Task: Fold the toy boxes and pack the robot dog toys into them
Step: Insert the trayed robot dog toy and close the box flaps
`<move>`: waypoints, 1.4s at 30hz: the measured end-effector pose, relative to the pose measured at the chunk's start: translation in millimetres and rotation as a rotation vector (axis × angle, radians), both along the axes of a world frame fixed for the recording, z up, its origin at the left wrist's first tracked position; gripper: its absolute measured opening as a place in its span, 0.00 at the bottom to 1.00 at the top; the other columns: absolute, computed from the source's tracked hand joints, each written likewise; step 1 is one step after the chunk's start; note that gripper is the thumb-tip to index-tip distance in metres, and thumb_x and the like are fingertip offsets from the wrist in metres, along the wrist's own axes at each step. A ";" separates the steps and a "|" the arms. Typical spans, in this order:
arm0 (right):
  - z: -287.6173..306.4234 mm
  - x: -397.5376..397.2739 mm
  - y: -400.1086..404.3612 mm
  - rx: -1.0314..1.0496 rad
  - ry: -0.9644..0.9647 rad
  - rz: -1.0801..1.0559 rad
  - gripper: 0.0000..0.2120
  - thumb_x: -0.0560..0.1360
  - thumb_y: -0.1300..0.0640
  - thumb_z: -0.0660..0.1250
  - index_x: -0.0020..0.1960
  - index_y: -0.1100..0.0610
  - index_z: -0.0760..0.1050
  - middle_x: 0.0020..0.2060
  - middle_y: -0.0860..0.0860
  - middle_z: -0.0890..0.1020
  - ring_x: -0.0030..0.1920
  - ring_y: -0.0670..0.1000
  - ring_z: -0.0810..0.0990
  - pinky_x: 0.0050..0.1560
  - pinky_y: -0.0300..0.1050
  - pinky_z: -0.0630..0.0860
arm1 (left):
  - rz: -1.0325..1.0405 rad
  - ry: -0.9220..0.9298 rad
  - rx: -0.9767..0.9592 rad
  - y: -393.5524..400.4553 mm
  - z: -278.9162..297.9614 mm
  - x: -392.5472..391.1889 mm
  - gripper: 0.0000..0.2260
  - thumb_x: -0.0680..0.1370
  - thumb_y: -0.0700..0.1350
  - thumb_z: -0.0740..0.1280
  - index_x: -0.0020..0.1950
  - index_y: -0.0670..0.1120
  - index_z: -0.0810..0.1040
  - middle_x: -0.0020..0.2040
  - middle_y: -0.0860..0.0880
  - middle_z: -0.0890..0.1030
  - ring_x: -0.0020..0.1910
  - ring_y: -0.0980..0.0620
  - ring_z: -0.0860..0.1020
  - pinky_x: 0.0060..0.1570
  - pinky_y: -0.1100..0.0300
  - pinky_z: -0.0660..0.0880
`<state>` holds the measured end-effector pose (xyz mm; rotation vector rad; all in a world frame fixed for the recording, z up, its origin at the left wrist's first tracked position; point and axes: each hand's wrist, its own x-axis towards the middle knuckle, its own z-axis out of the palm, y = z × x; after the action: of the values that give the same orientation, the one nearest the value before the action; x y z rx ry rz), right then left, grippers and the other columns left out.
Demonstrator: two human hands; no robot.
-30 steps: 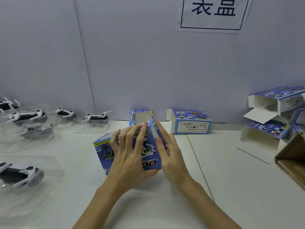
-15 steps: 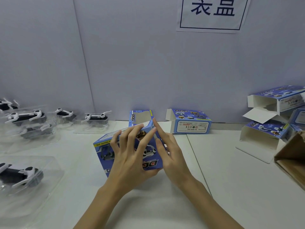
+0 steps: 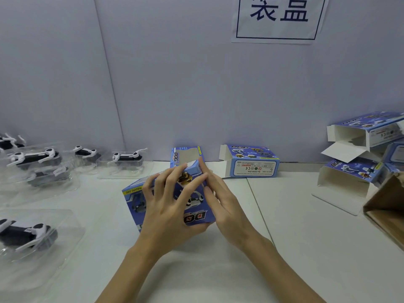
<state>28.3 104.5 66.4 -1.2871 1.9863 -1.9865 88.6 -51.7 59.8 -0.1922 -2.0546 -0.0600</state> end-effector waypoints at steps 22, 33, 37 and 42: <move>11.2 19.7 -4.8 -0.110 0.168 -0.159 0.19 0.85 0.51 0.61 0.75 0.42 0.74 0.72 0.49 0.74 0.78 0.55 0.67 0.54 0.45 0.84 | 0.004 0.135 0.345 -1.1 7.4 7.5 0.35 0.69 0.67 0.75 0.73 0.62 0.70 0.75 0.43 0.67 0.72 0.43 0.69 0.63 0.41 0.67; 9.5 18.4 0.9 0.057 0.383 -0.233 0.23 0.85 0.41 0.58 0.79 0.39 0.66 0.78 0.44 0.64 0.78 0.54 0.64 0.54 0.50 0.86 | -0.017 0.132 0.346 -7.4 6.0 7.4 0.33 0.68 0.67 0.76 0.69 0.58 0.73 0.73 0.41 0.68 0.69 0.42 0.69 0.62 0.43 0.68; 9.9 21.1 -1.0 -0.060 0.251 -0.141 0.20 0.86 0.50 0.59 0.77 0.44 0.72 0.76 0.45 0.69 0.79 0.54 0.65 0.55 0.50 0.85 | -0.016 0.137 0.342 -5.6 6.7 6.2 0.32 0.67 0.67 0.75 0.67 0.58 0.73 0.73 0.41 0.68 0.68 0.42 0.70 0.61 0.44 0.68; 14.8 16.6 -0.6 -0.135 0.154 -0.140 0.18 0.85 0.56 0.61 0.74 0.47 0.76 0.72 0.47 0.75 0.77 0.54 0.68 0.55 0.47 0.84 | -0.003 0.130 0.356 -0.3 10.1 0.5 0.32 0.68 0.66 0.76 0.69 0.59 0.74 0.73 0.43 0.68 0.70 0.43 0.70 0.63 0.45 0.67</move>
<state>44.9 103.9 81.2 -1.4050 2.0958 -2.1806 89.1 -52.0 70.0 0.0226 -1.8788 -0.4015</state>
